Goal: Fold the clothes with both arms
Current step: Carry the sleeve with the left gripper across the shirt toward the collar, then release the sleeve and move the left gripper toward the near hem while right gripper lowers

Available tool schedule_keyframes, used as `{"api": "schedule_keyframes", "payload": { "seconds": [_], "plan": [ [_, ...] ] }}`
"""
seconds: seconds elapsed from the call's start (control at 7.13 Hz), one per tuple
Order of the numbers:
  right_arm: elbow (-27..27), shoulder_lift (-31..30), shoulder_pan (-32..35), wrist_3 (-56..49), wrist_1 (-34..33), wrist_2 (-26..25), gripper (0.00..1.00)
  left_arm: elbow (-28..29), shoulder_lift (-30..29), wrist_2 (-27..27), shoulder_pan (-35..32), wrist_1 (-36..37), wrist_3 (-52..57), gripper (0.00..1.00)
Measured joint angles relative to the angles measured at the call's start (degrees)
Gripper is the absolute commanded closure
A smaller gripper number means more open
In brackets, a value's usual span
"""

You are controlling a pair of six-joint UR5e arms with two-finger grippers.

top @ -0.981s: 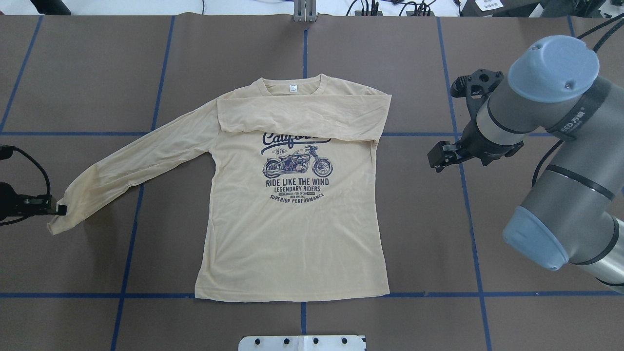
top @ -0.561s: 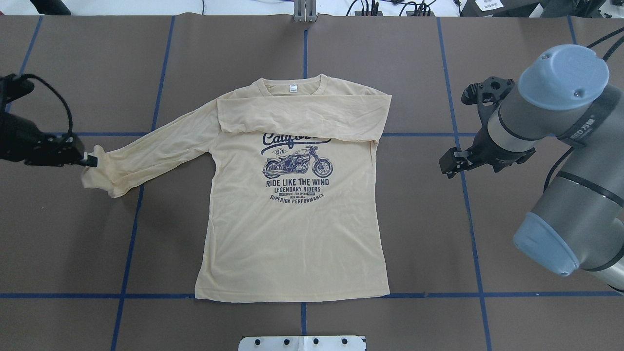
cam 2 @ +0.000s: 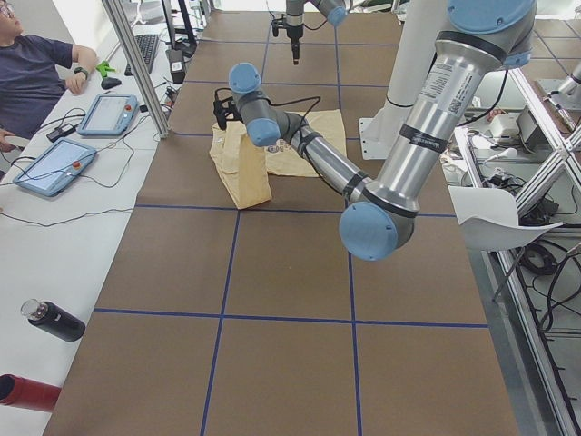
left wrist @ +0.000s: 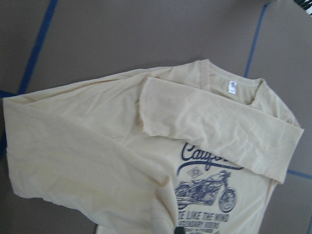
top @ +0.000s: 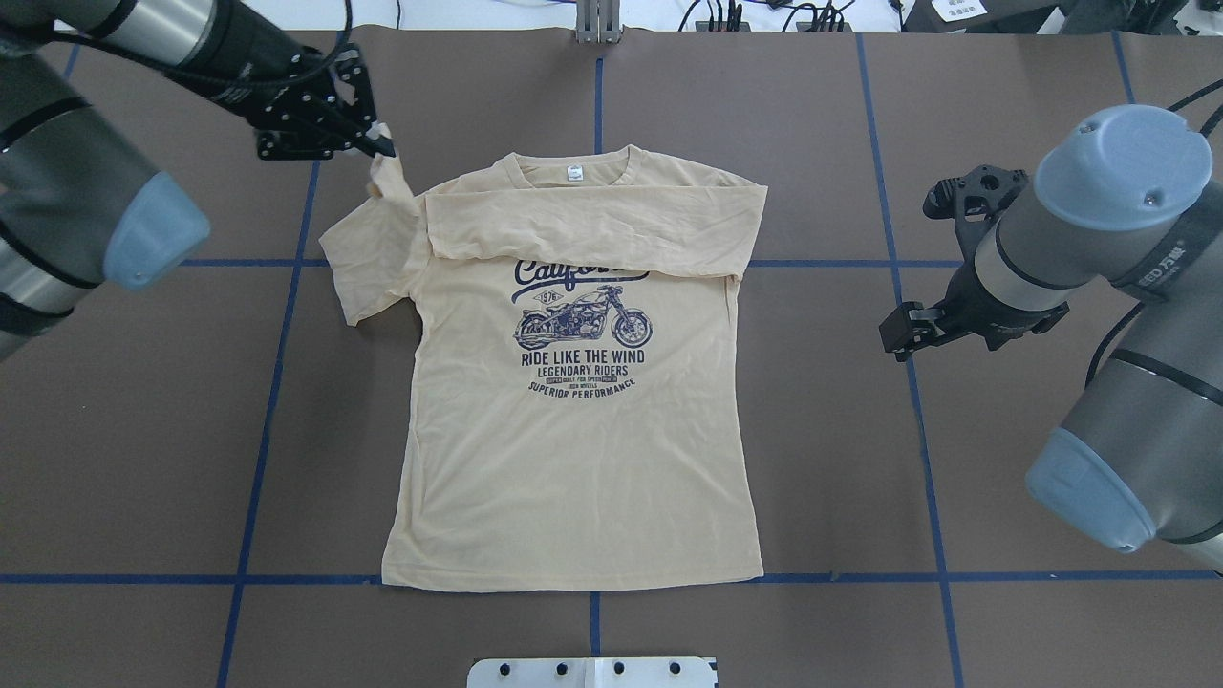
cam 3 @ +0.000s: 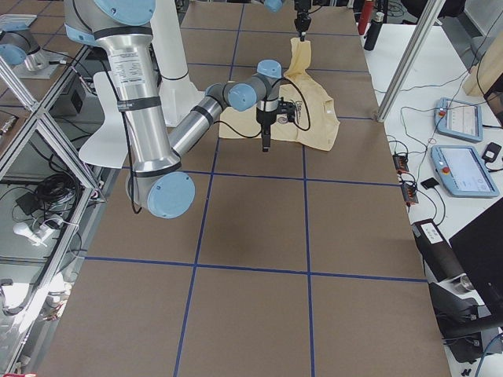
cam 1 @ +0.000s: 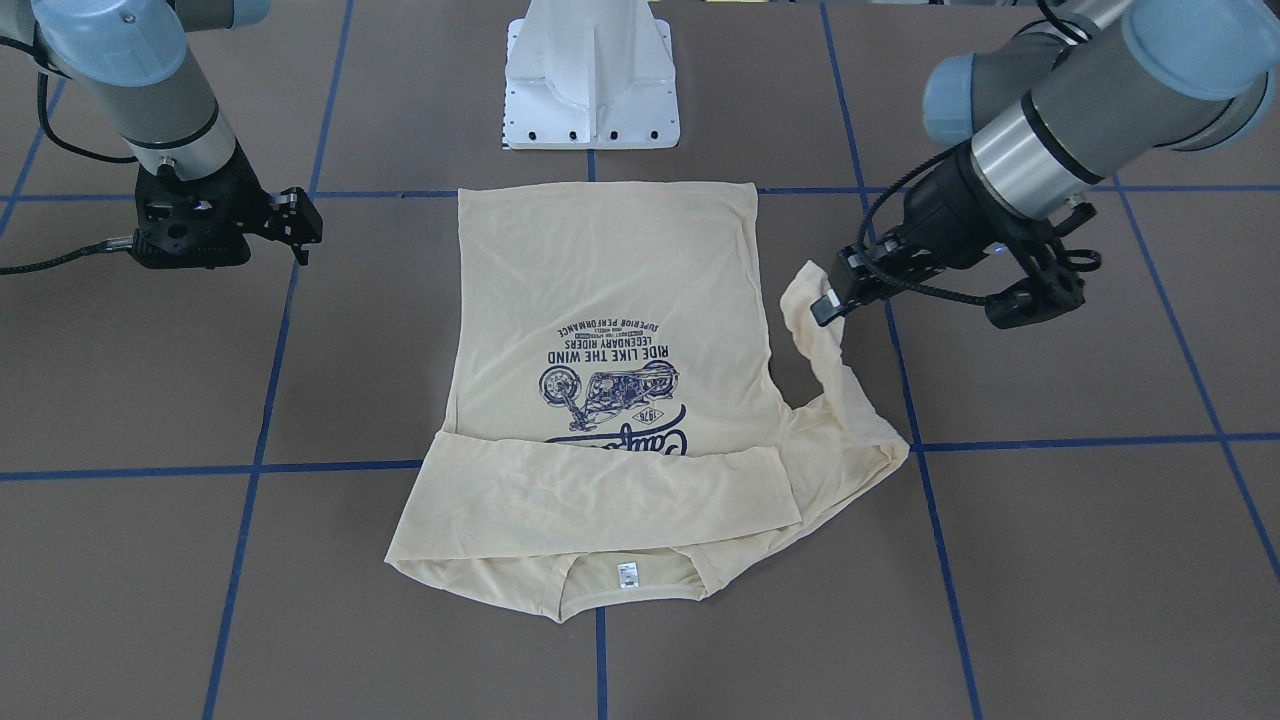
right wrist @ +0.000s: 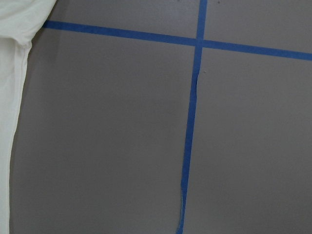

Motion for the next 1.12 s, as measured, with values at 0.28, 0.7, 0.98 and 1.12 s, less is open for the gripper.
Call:
{"api": "schedule_keyframes", "payload": {
  "seconds": [0.28,0.7,0.98,1.12],
  "plan": [
    [-0.2,-0.2,-0.1,0.0,0.0,0.0,0.00,10.2,-9.8,2.7,5.9,-6.5,-8.6,1.00],
    [-0.7,-0.2,-0.2,0.0,0.0,-0.2,0.00,23.6,-14.4,14.8,14.6,-21.5,-15.5,1.00],
    [-1.5,0.2,-0.3,0.2,0.0,-0.2,0.00,32.7,-17.8,21.0,18.1,-28.9,-15.8,1.00],
    [-2.0,0.4,-0.3,0.2,0.1,-0.3,0.00,35.6,-18.8,23.0,19.6,-31.7,-15.7,0.76]
  ]
}}
